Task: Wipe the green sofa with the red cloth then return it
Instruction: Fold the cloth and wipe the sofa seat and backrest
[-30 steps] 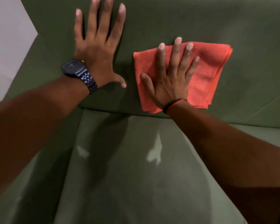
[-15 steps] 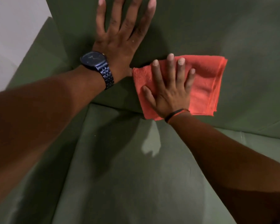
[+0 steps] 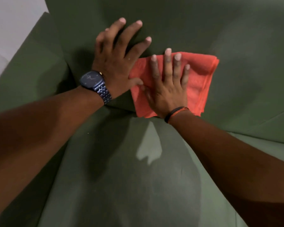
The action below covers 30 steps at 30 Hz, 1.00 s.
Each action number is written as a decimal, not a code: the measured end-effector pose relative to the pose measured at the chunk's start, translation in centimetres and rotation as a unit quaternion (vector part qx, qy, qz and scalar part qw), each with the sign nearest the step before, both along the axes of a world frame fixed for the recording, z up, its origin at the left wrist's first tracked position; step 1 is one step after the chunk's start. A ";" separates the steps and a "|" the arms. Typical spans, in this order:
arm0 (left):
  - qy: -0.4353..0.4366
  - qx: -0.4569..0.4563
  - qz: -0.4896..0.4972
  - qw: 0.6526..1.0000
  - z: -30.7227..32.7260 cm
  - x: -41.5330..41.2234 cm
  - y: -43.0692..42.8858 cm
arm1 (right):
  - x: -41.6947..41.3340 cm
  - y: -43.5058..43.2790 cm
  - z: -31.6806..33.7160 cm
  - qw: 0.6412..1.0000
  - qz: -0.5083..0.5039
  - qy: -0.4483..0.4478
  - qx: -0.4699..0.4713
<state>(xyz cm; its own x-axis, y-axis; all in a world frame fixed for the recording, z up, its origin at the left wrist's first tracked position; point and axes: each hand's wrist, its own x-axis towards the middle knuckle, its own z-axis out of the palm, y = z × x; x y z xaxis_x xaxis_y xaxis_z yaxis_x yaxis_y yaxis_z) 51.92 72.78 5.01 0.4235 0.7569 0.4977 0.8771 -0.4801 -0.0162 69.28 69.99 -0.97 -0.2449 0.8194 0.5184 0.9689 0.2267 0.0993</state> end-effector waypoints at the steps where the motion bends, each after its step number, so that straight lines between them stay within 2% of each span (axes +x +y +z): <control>1: -0.015 0.006 0.011 1.000 0.4 0.3 0.1 | 0.9 0.0 0.6 1.000 0.007 -0.016 0.006; 5: 0.001 -0.030 0.037 0.999 1.8 1.8 0.1 | 4.8 0.6 3.7 0.996 0.020 -0.046 0.076; 10: 0.049 -0.016 0.063 0.997 1.9 2.6 -1.0 | 6.0 -0.1 5.6 0.984 0.054 -0.068 0.153; 12: 0.058 -0.023 0.066 0.996 2.2 3.8 -1.9 | 7.3 -1.2 6.1 0.988 0.100 -0.066 0.101; 14: 0.063 -0.041 0.039 0.996 2.6 5.9 -3.2 | 9.8 -2.7 6.6 0.990 0.136 -0.038 -0.006; 17: 0.066 -0.065 -0.009 0.996 3.1 11.3 -6.1 | 16.2 -5.6 7.1 0.988 0.117 -0.018 -0.103; 21: 0.065 -0.068 -0.042 0.995 3.6 22.9 -10.6 | 28.2 -10.7 8.2 0.986 0.119 -0.035 -0.115; 24: 0.020 -0.048 -0.041 0.998 4.2 32.9 -14.0 | 37.7 -14.6 9.5 0.988 0.100 -0.043 -0.114; 27: -0.033 -0.054 -0.052 0.997 4.5 41.3 -17.5 | 46.0 -18.9 10.0 0.993 0.055 -0.017 -0.099; 30: -0.046 -0.064 -0.078 0.994 3.0 46.9 -21.8 | 52.1 -24.2 8.2 0.994 0.052 0.017 -0.098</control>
<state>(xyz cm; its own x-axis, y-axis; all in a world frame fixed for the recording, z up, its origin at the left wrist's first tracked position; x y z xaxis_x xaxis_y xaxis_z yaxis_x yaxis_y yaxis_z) 98.80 50.99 7.98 0.4985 0.7449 0.4434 0.7865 -0.6037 0.1300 121.33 45.76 7.21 -0.3193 0.8763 0.3608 0.9410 0.3382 0.0113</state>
